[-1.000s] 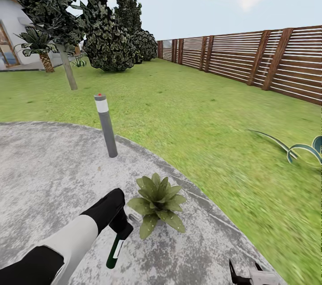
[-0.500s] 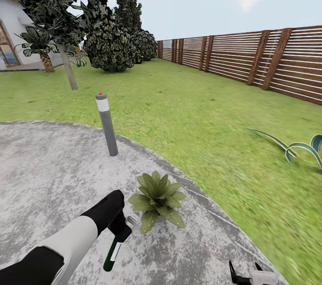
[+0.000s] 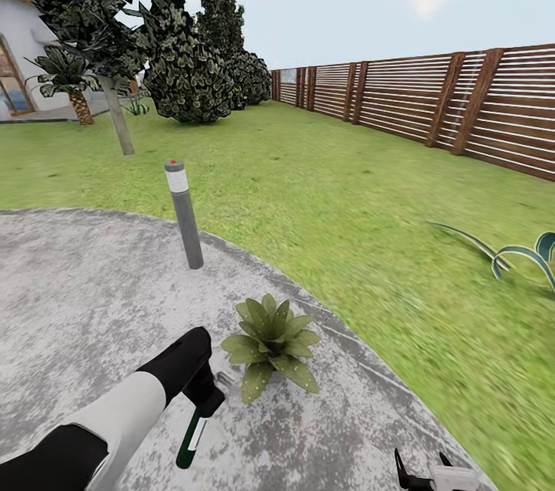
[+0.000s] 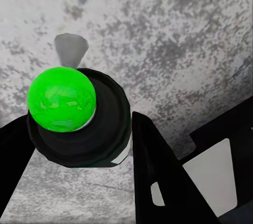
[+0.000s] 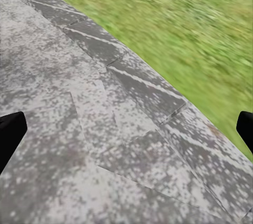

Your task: Pick up the pesticide atomizer in the garden and spray insectifuge to fully cover both potted plants in the garden.

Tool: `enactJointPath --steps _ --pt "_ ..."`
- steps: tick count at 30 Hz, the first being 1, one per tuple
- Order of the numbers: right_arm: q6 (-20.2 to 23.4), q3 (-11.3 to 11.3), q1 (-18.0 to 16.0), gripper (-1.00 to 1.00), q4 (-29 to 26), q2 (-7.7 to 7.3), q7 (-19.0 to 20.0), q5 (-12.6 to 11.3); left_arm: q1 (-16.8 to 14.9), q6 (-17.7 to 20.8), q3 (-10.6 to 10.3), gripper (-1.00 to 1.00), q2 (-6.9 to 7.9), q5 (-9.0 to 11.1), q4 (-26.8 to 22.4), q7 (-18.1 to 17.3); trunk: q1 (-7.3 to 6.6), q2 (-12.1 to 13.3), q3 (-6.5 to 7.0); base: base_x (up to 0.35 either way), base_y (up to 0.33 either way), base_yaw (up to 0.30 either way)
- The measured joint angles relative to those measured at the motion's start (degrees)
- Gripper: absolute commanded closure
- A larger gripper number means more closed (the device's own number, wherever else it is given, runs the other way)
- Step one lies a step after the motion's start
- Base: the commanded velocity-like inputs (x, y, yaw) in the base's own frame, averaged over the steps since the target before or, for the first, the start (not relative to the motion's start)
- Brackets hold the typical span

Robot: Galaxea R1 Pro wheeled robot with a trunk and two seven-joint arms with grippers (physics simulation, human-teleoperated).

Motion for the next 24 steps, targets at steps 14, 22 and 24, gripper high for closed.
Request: enactJointPath --steps 14,22,24 --pt "0.00 0.00 0.00 -1.00 0.00 0.00 0.00 0.00 -0.23 -0.29 0.51 1.00 0.97 -0.12 3.84 0.08 0.00 0.00 0.00 0.000 0.000 0.000" --pt "0.00 0.00 0.00 -1.00 0.00 0.00 0.00 0.01 -1.00 -0.25 1.39 1.00 2.91 -0.08 3.48 0.18 0.00 0.00 0.00 0.000 0.000 -0.123" --pt "0.00 0.00 0.00 -1.00 0.00 0.00 0.00 0.00 -0.99 -0.26 1.43 1.00 2.82 -0.09 3.41 0.22 0.00 0.00 0.00 0.000 0.000 -0.018"
